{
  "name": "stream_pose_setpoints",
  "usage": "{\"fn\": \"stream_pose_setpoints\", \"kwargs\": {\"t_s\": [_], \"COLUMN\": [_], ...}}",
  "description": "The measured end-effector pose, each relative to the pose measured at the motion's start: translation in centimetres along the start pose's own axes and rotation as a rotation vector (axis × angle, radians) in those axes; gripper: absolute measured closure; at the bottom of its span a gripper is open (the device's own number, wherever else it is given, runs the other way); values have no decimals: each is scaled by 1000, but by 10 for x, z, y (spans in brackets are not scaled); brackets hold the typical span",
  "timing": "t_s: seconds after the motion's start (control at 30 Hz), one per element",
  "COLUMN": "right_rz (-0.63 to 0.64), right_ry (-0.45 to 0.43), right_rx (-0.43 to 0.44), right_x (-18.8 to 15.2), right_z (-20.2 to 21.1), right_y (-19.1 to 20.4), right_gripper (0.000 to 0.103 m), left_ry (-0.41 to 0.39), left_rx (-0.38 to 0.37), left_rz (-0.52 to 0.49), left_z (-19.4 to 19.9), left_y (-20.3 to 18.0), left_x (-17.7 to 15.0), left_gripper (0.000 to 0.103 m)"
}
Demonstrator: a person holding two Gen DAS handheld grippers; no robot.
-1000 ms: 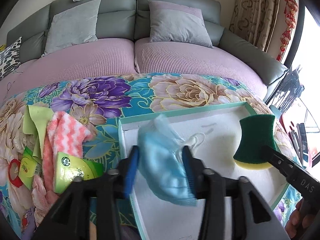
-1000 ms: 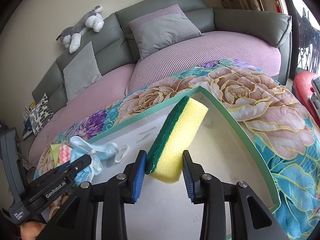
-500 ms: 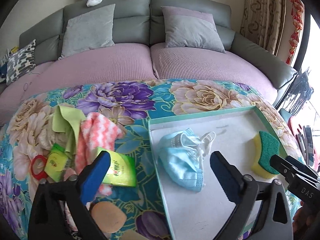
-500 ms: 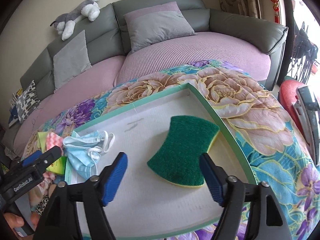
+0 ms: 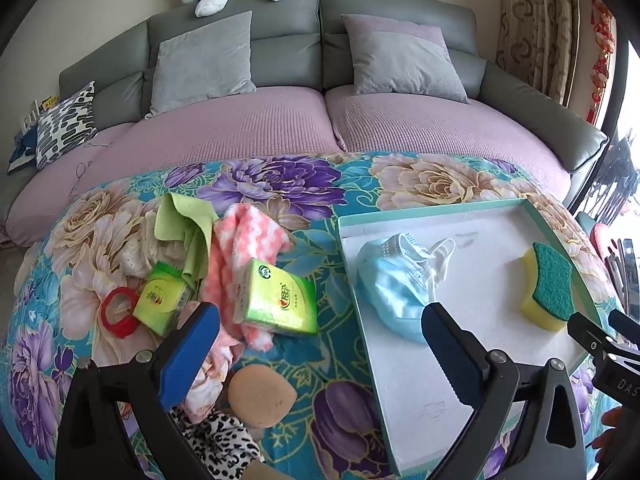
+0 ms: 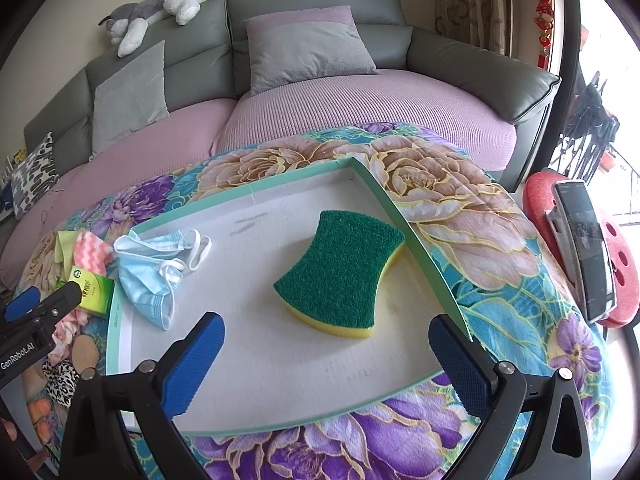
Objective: Organize soft objects
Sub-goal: 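Move both tools back over the pile of items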
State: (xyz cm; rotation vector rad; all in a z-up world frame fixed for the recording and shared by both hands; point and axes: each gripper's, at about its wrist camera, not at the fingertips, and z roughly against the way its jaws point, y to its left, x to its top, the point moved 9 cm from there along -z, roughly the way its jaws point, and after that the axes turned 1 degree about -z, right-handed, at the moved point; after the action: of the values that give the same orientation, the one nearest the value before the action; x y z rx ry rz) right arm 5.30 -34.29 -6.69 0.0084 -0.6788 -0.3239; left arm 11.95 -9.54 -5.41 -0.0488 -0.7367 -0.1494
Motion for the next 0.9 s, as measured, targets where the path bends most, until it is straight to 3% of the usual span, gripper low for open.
{"fn": "stream_pose_setpoints", "kwargs": {"t_s": [0.27,0.4,0.67,0.8,0.9], "right_rz": [13,26,108,149,175], "right_ry": [6,0,3,11,21], "right_rx": [8,45,182,249,286], "right_x": [-7,-6,-11,-18,-24], "right_z": [11,16,18,19,20], "right_y": [9,27,100,137,162], "right_gripper": [0,0,0,0,0], "left_ry": [-10,-37,-126,-111,-82], "left_rx": [8,63,228,292,300], "left_rz": [54,87,230,284,315], "left_z": [18,34,70,75,74], "left_y": [25,56,152,190,206], "left_x": [-4,-3,-6,-20,-33], "left_gripper": [2,2,2,2,2]}}
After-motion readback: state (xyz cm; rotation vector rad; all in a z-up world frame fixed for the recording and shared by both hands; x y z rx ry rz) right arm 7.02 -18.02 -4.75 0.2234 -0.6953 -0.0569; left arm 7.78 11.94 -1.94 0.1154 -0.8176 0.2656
